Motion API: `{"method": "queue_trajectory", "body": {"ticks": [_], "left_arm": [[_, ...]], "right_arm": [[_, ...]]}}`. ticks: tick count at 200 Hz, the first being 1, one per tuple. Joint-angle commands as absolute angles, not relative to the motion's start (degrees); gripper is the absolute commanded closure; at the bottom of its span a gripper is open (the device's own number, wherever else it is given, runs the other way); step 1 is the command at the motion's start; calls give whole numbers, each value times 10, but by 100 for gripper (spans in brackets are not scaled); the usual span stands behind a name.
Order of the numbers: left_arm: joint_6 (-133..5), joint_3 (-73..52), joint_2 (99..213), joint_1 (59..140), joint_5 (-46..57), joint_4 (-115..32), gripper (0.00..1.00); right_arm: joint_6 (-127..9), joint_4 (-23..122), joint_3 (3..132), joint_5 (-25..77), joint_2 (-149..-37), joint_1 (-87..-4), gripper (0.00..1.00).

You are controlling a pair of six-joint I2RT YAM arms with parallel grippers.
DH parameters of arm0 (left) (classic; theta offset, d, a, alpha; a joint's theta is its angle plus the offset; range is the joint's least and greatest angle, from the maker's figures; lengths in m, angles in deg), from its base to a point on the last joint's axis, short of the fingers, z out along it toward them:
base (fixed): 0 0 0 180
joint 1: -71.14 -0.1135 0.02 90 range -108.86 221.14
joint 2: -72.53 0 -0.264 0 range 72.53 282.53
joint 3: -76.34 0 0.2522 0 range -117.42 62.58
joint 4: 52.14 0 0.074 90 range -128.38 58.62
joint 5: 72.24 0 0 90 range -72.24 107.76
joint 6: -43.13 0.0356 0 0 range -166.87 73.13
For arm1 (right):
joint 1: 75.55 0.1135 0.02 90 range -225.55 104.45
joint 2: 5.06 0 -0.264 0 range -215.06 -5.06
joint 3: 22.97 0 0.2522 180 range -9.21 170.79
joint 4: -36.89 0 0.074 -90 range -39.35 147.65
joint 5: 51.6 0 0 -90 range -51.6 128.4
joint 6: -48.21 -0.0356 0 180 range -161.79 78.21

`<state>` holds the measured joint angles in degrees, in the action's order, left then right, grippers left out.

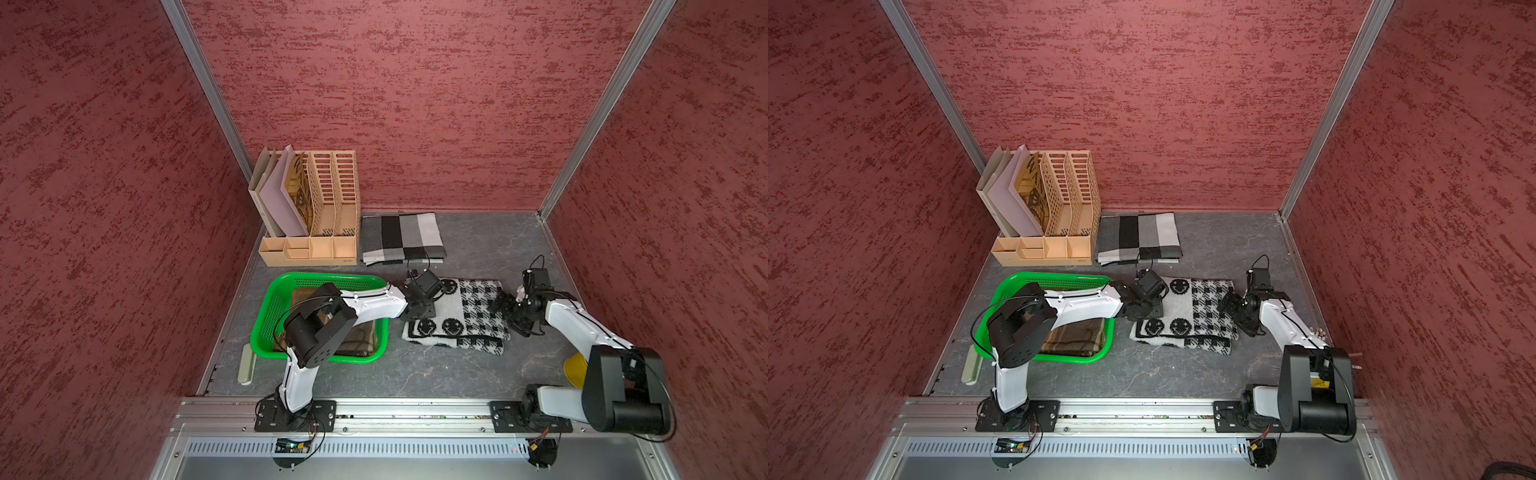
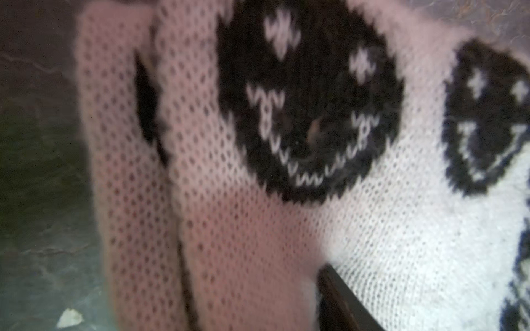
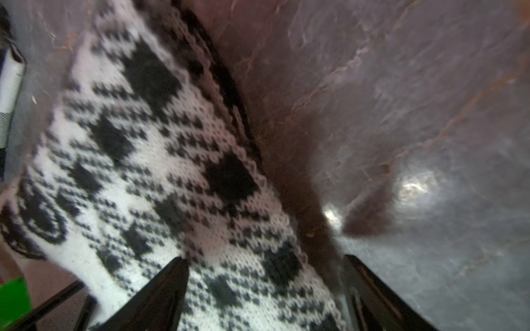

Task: Put the folded scarf in the basket
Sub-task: Pick up the scarf at the center of the board.

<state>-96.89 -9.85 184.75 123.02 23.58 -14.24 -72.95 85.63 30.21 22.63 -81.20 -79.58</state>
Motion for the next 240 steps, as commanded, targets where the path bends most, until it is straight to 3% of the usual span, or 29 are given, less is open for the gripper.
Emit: {"method": "queue_trajectory", "body": {"ticks": [1,45,84,129,169,212,229,240], "left_arm": [[-973,-83,1866,1233,222,-165,44],[-975,-80,1872,1232,215,-179,62],[-984,-58,1859,1226,220,-193,100],[-984,-35,1852,1208,195,-224,100],[-989,-29,1852,1208,184,-247,100],[-986,-33,1835,1212,178,-256,100],[-980,-43,1821,1213,178,-246,100],[-976,-51,1810,1214,180,-234,100]], "right_arm": [[-723,828,295,215,-824,-800,14],[-722,813,295,216,-849,-799,13],[-723,800,284,212,-853,-799,9],[-725,787,283,193,-869,-784,14],[-747,765,274,172,-879,-760,35],[-779,772,269,211,-828,-728,85],[-788,794,279,241,-794,-710,100],[-791,813,290,261,-776,-697,100]]}}
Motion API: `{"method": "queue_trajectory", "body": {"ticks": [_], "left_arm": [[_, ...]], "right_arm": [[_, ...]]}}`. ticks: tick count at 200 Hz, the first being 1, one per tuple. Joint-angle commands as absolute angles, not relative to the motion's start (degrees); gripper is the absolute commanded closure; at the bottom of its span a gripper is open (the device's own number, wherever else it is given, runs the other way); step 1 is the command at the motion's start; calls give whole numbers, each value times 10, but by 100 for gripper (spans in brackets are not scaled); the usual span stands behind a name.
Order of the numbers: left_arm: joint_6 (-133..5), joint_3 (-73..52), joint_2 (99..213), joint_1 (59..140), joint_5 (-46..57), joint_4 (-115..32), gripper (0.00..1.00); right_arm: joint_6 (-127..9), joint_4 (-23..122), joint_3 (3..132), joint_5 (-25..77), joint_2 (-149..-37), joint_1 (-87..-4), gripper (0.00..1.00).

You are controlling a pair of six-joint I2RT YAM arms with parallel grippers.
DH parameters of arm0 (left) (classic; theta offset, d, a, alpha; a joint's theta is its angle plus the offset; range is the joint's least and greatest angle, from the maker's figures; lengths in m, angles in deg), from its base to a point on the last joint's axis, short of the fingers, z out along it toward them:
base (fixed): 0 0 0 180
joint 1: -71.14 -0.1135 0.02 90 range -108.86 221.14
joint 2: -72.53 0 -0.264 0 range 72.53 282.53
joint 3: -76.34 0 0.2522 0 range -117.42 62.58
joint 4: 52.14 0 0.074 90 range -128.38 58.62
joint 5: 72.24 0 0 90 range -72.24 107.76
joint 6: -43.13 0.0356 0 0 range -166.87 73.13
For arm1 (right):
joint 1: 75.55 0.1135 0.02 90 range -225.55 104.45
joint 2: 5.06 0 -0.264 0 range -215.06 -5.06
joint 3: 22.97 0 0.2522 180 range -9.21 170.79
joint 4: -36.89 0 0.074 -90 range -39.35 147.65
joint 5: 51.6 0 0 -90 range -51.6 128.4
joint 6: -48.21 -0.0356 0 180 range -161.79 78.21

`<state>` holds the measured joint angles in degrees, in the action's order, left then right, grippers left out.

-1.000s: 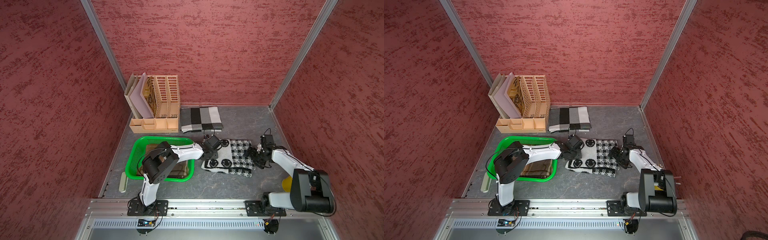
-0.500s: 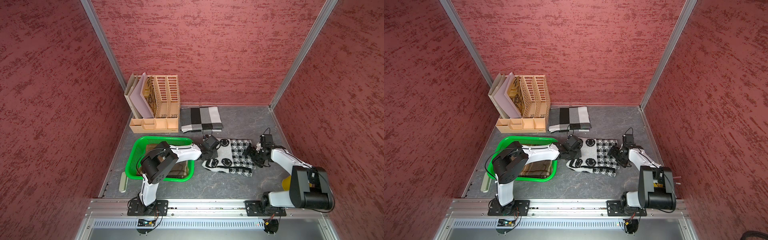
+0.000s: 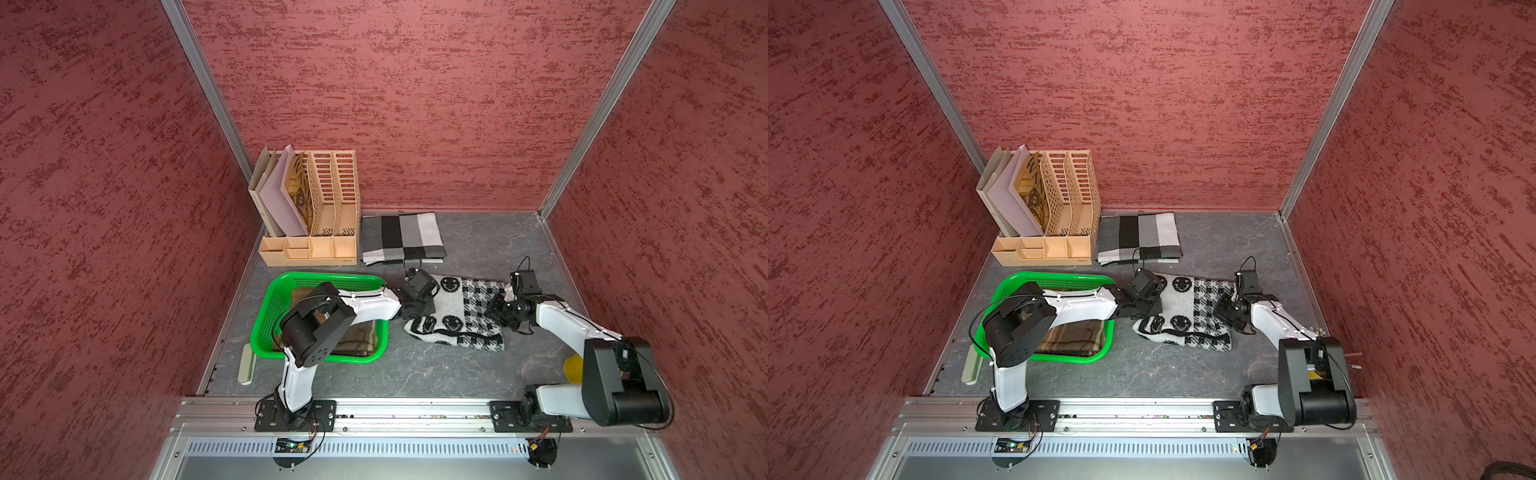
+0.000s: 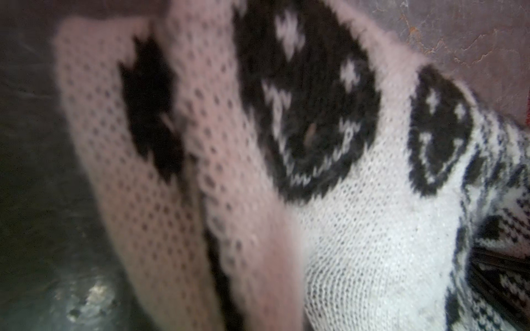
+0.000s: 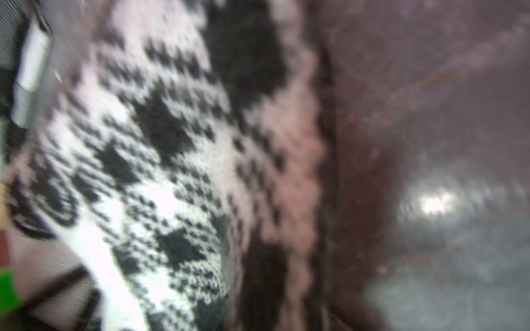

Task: Put the folded scarf in the basket
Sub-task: Pick up the scarf at the center of the board, then place the scarf in the basket.

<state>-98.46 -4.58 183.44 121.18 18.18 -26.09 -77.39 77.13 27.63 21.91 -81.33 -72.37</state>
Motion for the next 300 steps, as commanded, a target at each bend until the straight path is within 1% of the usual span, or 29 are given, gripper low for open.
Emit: {"method": "queue_trajectory", "body": {"ticks": [1,22,77,113,134,162,186,212,223,262,300], "left_arm": [[-975,-51,1809,1214,180,-233,100],[-965,-65,1781,1217,190,-212,100],[-940,-97,1702,1218,216,-149,100],[-925,-121,1640,1206,232,-78,100],[-917,-125,1597,1187,242,-33,100],[-902,-115,1530,1142,251,30,100],[-887,-96,1464,1099,264,83,100],[-876,-62,1392,1031,272,134,100],[-872,-47,1363,999,278,152,100],[-872,11,1285,897,313,194,100],[-872,61,1262,823,342,201,100]], "right_arm": [[-792,815,292,262,-775,-696,100],[-797,850,316,297,-747,-666,100],[-830,939,407,349,-704,-583,100],[-849,1007,503,374,-699,-530,100],[-864,1033,563,387,-713,-480,100],[-901,1032,622,411,-755,-388,100],[-936,1002,662,426,-808,-312,100],[-961,975,731,443,-884,-239,100],[-967,967,767,444,-933,-213,100],[-981,953,881,434,-1064,-152,100],[-994,953,953,419,-1150,-125,100]]}}
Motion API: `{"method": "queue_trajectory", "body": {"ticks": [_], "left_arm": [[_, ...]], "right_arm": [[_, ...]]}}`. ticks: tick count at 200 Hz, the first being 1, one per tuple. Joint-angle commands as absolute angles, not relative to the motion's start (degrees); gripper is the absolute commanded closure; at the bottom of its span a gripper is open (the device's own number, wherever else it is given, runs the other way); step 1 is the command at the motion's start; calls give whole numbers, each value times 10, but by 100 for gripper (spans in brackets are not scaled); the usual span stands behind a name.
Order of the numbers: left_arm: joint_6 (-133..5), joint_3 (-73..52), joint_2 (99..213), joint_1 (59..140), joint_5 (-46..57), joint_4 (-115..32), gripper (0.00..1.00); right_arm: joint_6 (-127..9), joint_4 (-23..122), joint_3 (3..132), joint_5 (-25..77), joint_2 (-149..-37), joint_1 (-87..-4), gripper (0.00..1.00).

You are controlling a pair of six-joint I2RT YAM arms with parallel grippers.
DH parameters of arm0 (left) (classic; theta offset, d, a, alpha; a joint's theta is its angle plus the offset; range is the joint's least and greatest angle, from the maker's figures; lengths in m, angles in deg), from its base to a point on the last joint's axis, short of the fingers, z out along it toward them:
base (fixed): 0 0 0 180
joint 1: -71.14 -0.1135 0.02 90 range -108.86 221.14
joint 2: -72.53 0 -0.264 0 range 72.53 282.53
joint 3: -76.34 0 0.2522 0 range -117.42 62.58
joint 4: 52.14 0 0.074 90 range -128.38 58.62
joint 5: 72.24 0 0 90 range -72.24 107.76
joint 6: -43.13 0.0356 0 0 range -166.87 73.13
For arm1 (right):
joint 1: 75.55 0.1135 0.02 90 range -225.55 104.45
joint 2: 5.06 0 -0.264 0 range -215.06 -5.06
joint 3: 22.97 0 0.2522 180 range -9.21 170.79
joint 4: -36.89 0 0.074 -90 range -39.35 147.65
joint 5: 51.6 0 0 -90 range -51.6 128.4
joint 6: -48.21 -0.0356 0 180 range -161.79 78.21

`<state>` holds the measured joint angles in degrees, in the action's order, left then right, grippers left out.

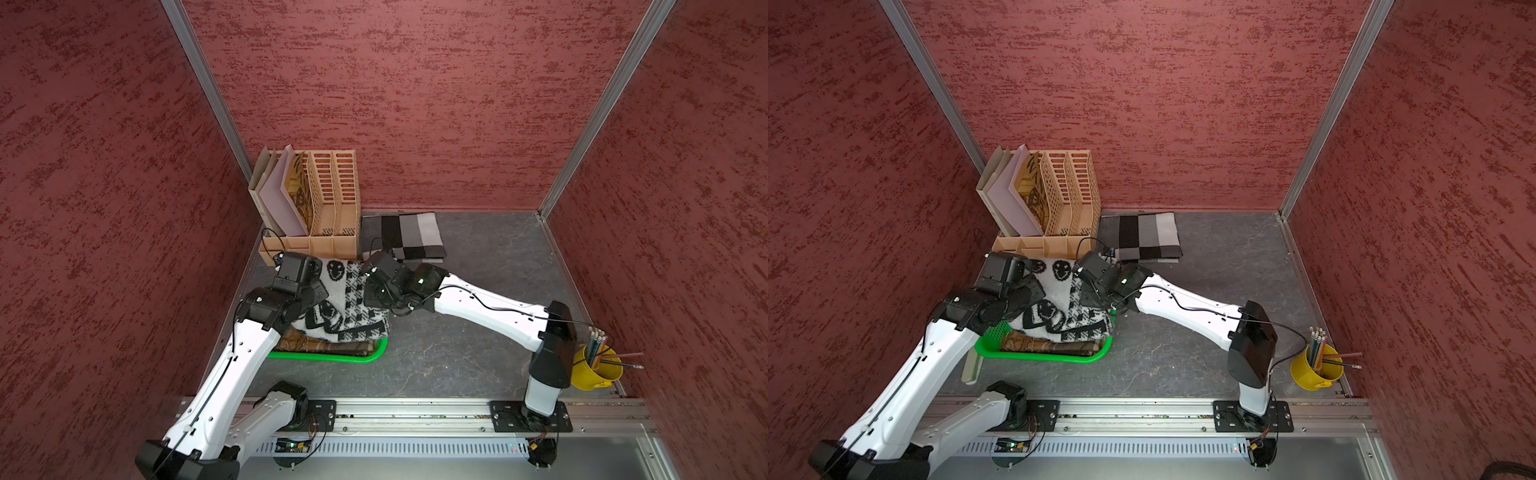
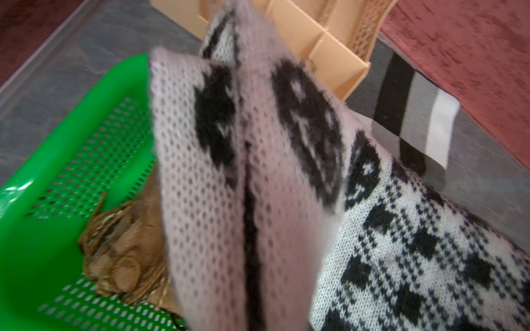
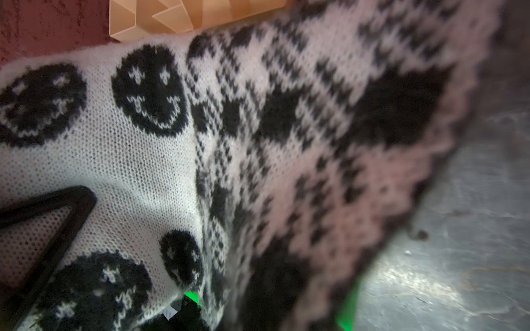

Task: Put the folded scarf in the basket
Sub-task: Place the scarf in the basket.

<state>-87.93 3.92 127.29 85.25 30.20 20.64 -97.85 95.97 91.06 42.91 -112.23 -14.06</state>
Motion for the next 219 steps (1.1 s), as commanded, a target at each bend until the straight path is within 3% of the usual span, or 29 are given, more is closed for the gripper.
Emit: {"method": "queue_trajectory", "body": {"ticks": [1,75,219], "left_arm": [[-871,62,1262,821,342,201,100],[-860,128,1276,754,327,148,100],[-819,171,1375,731,327,61,100]], "right_arm": [[-994,953,954,418,-1151,-125,100],[-1012,948,977,400,-1217,-119,100],[-1062,950,954,414,-1237,-109,100]]}}
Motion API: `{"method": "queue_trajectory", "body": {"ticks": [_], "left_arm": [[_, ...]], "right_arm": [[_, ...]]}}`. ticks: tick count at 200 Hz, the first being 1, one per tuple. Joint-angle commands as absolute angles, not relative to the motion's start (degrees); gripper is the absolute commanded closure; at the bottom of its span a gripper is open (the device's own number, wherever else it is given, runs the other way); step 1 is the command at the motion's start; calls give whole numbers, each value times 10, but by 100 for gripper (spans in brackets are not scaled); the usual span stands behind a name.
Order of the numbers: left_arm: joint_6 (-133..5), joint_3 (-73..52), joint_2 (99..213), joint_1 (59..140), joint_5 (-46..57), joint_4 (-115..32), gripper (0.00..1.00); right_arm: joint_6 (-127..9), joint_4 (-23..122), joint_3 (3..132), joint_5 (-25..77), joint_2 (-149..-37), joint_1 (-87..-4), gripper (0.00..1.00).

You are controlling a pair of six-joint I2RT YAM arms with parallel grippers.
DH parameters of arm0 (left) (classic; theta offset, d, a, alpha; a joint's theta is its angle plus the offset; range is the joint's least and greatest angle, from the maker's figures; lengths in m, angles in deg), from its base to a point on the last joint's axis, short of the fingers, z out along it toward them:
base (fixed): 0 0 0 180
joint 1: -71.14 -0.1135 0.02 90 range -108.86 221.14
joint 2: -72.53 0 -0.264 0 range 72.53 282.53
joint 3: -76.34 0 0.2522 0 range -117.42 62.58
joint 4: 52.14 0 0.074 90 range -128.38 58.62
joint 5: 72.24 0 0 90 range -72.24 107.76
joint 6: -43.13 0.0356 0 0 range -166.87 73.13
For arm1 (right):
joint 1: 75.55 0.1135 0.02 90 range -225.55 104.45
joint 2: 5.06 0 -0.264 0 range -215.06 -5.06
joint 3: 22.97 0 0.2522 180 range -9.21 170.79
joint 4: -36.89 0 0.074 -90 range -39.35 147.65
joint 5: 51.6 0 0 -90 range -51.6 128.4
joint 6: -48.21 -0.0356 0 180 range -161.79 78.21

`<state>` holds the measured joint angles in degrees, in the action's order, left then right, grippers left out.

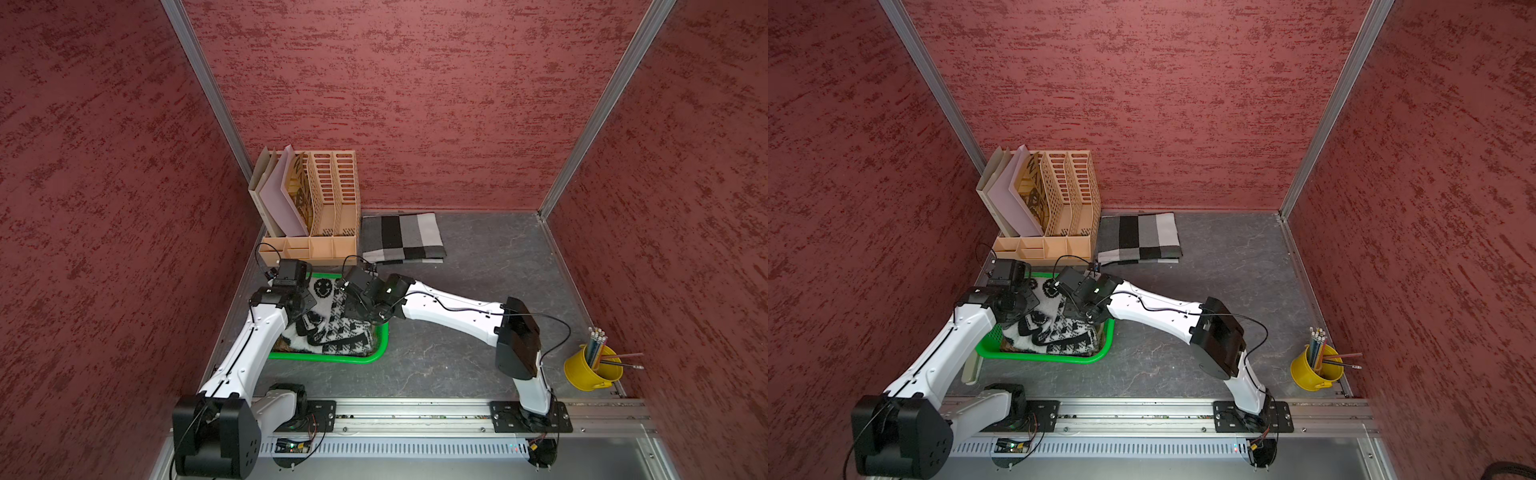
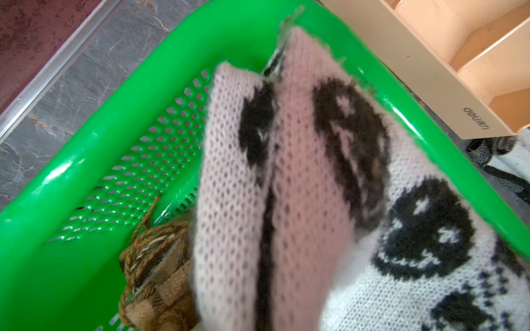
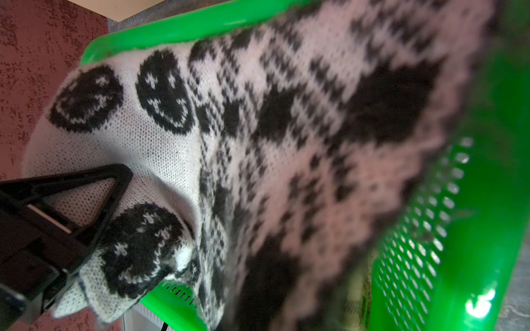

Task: Put the folded scarf in the basket
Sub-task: Place the scarf in the basket.

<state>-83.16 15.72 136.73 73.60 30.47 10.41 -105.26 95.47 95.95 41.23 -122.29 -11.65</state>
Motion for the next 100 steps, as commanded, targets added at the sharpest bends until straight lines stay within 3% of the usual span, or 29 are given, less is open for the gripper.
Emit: {"method": "queue_trajectory", "body": {"ticks": [1,100], "left_arm": [[-819,171,1376,731,328,61,100],[-812,172,1408,730,349,49,100]], "right_arm": [[-1062,950,954,414,-1237,-109,100],[-1068,963,958,406,-1270,-120,100]]}}
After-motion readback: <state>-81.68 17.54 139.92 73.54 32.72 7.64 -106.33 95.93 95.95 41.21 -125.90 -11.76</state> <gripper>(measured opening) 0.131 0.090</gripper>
